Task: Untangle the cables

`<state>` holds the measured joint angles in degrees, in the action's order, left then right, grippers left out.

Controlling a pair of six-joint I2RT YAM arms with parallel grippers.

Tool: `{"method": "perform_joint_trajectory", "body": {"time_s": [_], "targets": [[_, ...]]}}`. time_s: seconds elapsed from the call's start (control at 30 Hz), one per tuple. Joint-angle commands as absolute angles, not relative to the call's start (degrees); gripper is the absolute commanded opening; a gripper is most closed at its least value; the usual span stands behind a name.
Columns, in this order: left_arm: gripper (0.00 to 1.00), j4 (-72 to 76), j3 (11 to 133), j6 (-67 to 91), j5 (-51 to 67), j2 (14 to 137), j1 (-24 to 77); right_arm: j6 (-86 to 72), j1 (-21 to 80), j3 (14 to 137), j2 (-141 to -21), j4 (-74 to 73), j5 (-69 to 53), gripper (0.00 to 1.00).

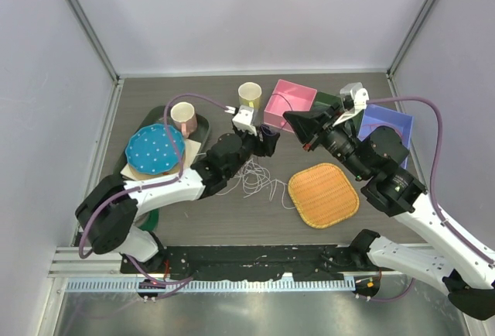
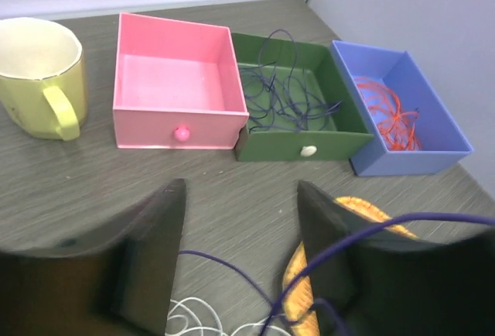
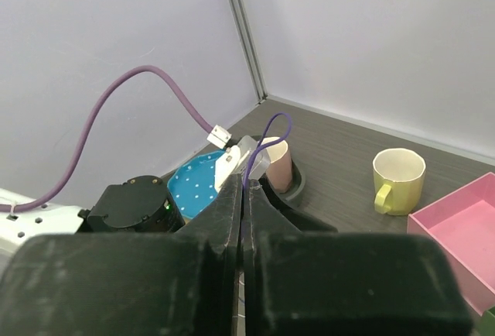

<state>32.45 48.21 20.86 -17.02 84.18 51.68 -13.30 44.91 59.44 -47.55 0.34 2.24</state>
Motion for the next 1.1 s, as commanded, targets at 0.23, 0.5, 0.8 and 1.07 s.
{"method": "perform_joint_trajectory", "body": {"time_s": [0.23,0.5,0.8,1.07], "targets": [[0.0,29.1,58.3,11.5,-26.1,76.9,51.7,-11.7,45.1,59.9,-47.5,1.2,11.1,0.01],[0.0,13.4,76.0,0.4,-21.9,72.0,51.7,-11.1,45.0,59.0,-47.9,3.8,11.9,0.01],[0.15,11.7,72.2,-3.3,-19.3,67.3,51.7,-11.4,45.1,58.9,-49.6,4.7,12.0,0.01],[1.0,11.9,52.9,9.0,-14.2,67.6,51.8,-7.5,44.9,64.1,-53.3,4.0,27.3,0.01]]}}
